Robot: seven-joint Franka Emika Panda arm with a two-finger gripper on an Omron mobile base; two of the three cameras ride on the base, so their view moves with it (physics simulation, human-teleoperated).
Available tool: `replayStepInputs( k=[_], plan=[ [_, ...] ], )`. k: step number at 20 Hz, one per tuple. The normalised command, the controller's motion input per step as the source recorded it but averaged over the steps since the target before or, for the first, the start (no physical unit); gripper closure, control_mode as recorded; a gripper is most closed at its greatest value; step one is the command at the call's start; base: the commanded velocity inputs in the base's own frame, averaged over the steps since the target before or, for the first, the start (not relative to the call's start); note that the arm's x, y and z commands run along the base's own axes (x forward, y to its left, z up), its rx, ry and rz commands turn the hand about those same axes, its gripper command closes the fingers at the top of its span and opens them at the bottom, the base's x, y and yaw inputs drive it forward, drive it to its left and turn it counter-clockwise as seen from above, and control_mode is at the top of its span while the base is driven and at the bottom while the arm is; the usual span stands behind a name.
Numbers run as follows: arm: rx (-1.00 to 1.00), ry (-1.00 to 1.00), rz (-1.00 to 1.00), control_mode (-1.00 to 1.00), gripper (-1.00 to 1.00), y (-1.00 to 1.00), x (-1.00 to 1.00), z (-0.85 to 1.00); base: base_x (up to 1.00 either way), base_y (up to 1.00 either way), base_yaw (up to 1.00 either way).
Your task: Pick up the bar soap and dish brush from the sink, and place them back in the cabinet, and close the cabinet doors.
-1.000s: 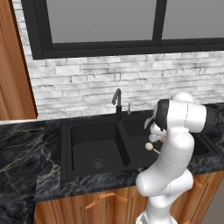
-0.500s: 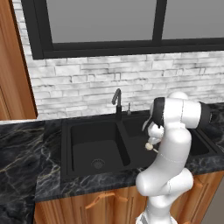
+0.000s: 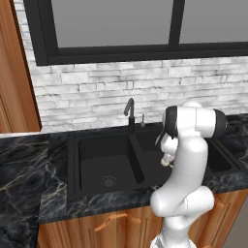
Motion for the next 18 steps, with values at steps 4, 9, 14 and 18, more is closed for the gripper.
replayStepInputs(
  k=[4, 9, 14, 18],
  plan=[
    [0.00, 0.00, 0.00, -1.00, -1.00, -0.04, 0.09, -0.15, 0.00, 0.00, 0.00],
    [0.00, 0.00, 0.00, -1.00, -1.00, -0.03, 0.10, -0.12, 0.00, 0.00, 0.00],
    [0.00, 0.00, 0.00, -1.00, -1.00, -0.01, 0.08, -0.14, 0.00, 0.00, 0.00],
    [0.00, 0.00, 0.00, -1.00, -1.00, -0.01, 0.02, -0.05, 0.00, 0.00, 0.00]
  ],
)
